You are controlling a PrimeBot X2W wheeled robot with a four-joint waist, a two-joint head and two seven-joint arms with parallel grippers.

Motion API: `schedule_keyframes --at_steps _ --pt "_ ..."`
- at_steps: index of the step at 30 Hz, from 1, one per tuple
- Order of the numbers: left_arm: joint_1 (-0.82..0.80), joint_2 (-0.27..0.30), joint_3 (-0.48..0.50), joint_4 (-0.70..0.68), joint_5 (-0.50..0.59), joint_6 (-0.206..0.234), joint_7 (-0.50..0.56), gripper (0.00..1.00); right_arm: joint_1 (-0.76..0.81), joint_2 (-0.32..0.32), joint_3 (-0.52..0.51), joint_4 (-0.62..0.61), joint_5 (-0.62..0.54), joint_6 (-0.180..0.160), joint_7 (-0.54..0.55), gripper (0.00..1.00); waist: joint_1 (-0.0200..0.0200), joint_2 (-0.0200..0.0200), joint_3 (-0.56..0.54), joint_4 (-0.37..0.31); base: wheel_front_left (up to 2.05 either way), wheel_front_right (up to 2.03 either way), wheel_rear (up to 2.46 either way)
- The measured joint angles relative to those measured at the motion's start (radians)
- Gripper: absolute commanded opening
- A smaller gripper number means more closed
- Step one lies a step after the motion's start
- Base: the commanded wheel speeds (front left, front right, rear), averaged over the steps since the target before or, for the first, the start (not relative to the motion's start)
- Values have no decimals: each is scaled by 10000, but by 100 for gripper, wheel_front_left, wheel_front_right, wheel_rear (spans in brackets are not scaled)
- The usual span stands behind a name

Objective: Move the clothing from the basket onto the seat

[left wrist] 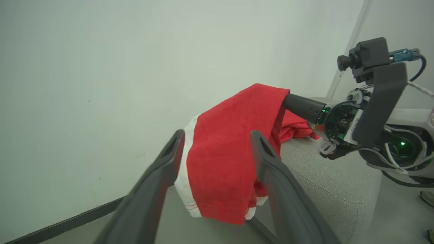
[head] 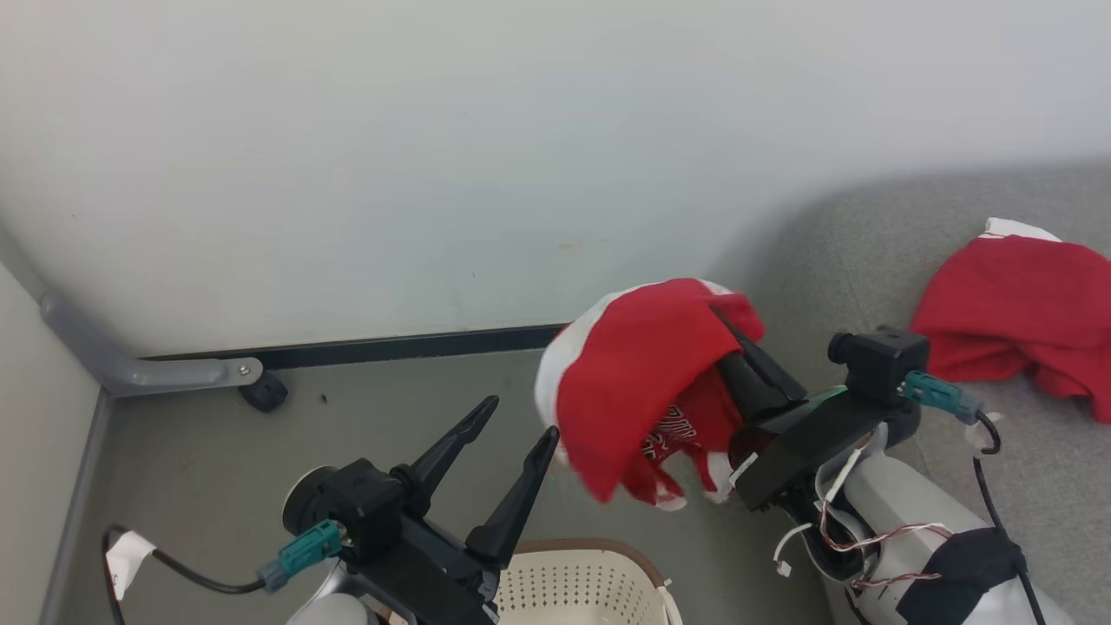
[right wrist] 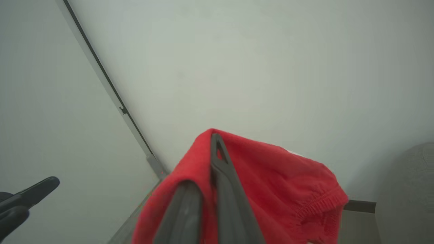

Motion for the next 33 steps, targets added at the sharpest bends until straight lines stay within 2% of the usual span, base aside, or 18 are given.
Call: schedule_keyframes --at_steps 14,25,33 --pt "408 144 -19 4 -2 94 21 100 828 -569 -1149 -1072 -431 -228 0 0 0 0 -150 -448 0 0 0" --pt "515 190 17 -117 0 190 21 100 1418 -1035 -1745 -1933 -972 -380 -2 0 0 0 -228 -1121 0 0 0" --pt "582 265 42 -282 71 261 8 100 1938 -1409 -2274 -2727 -1336 -621 -4 0 0 0 -278 -1795 0 0 0"
